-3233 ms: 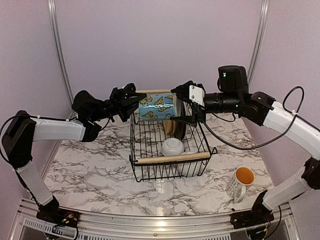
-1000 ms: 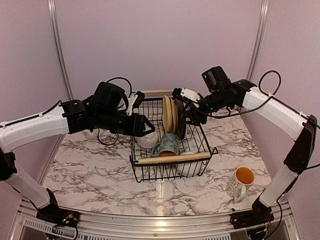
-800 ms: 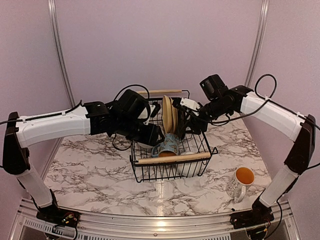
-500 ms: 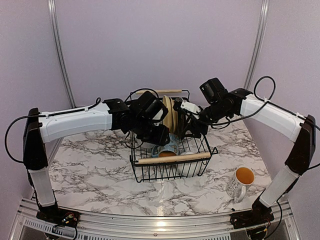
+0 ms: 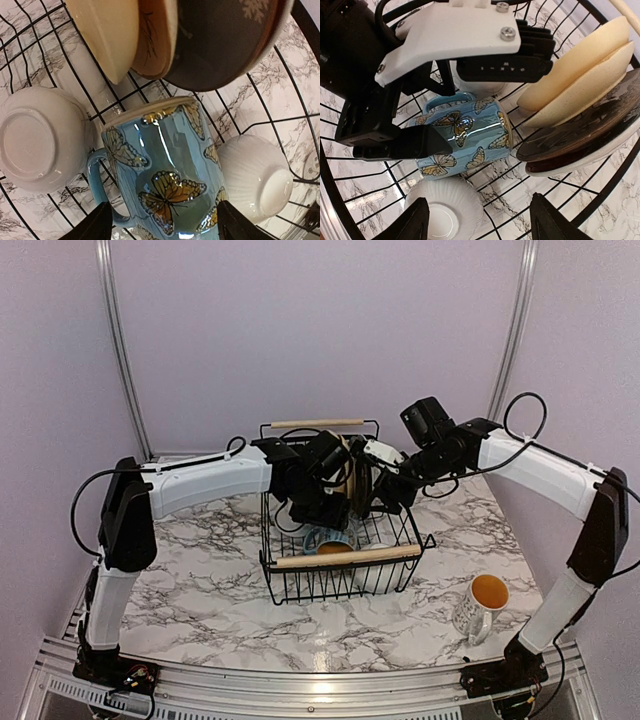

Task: Load the mixed dishes into the dish rack
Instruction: Grab the cup from the dish rack.

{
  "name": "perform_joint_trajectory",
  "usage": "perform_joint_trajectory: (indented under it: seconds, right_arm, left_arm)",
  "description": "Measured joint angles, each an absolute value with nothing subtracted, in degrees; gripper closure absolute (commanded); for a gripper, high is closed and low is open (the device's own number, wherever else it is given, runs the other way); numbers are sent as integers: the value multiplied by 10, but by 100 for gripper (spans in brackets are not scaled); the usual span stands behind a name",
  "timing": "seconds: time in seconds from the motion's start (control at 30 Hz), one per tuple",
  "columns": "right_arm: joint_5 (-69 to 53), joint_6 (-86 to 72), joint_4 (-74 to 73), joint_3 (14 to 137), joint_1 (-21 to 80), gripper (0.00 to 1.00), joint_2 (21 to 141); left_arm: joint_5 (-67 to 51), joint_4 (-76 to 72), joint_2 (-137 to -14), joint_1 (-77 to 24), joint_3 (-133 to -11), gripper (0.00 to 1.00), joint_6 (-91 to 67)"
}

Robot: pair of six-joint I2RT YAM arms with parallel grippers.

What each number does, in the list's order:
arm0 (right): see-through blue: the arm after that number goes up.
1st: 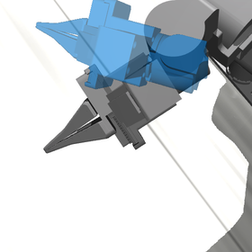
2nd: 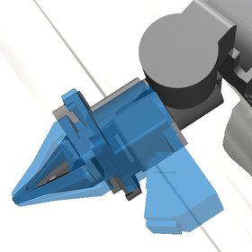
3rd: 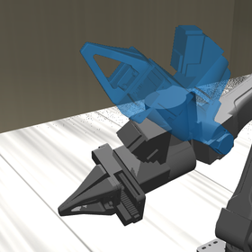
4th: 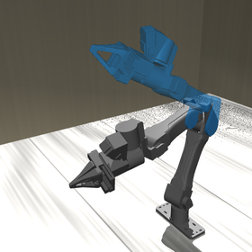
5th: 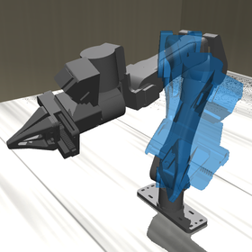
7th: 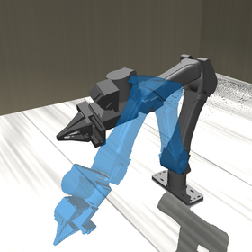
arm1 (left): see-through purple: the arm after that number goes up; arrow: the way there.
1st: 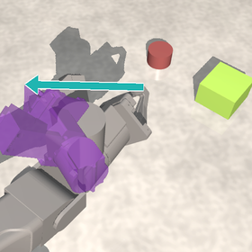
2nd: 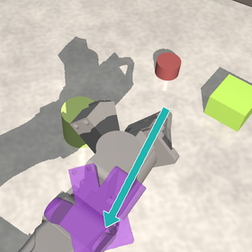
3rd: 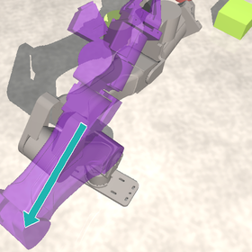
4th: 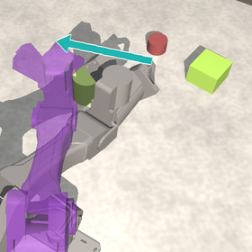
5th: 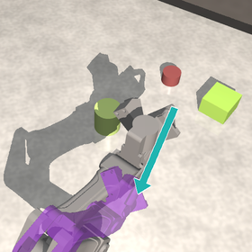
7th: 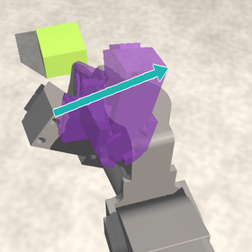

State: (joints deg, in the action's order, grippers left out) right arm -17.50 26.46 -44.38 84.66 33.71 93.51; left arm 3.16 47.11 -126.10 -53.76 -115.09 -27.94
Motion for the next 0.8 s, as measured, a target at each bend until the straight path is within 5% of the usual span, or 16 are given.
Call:
perform_joint_trajectory:
  seconds: [0.07,0.13,0.37,0.7,0.8]
  right_arm:
    - [-177,261,-440,845,327,32,936]
    - [-180,258,-437,843,318,32,936]
    - [-192,255,-426,825,306,32,936]
    - [-208,255,-415,816,306,32,936]
    - [-212,255,-413,816,306,32,936]
  left_arm:
    - [31,477,-1279,-531,-1173,21,-280]
    - [26,479,-1299,-526,-1199,2,-279]
    - [-21,505,-1384,-517,-1293,2,-273]
    - [-37,535,-1393,-517,-1307,42,-265]
    - [-39,535,-1386,-518,-1298,47,-262]
